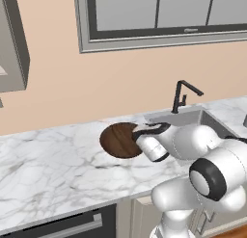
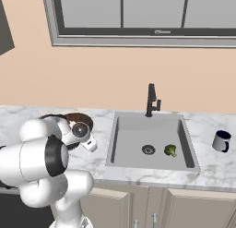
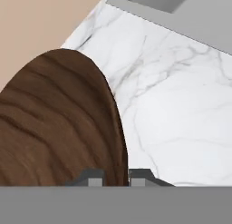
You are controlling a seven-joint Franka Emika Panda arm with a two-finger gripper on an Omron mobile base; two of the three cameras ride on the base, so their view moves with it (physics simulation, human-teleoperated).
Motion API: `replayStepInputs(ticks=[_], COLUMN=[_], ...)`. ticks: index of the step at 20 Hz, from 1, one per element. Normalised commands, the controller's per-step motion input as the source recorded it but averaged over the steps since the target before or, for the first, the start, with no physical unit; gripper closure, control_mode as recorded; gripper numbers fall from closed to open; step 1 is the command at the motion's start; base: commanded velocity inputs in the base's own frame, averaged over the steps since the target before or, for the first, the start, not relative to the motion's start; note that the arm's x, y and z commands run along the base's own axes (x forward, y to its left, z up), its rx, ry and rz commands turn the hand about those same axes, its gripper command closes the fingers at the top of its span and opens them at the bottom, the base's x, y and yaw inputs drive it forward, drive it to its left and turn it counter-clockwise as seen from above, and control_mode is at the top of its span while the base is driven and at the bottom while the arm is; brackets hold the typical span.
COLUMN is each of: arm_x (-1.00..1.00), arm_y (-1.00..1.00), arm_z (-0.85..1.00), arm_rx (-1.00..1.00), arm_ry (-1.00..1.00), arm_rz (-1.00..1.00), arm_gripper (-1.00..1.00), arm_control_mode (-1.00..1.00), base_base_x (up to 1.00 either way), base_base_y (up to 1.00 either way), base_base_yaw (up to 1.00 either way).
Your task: Clear the mugs and bowl far away from the sink.
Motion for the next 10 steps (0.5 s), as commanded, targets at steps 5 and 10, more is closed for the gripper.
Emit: replayStepInputs(ticks=[5,10], arm_x=[-0.31,-0.13], arm_y=[0.0,-0.03], arm_z=[1.0,1.0], arm_rx=[0.08,0.1], arm_ry=[0.26,0.33], arm_rz=[-0.45,-0.49], arm_gripper=[1.0,1.0], arm_control_mode=[-1.0,-1.0], base_base_x=[0.0,0.0], base_base_y=[0.0,0.0], base_base_yaw=[0.0,0.0])
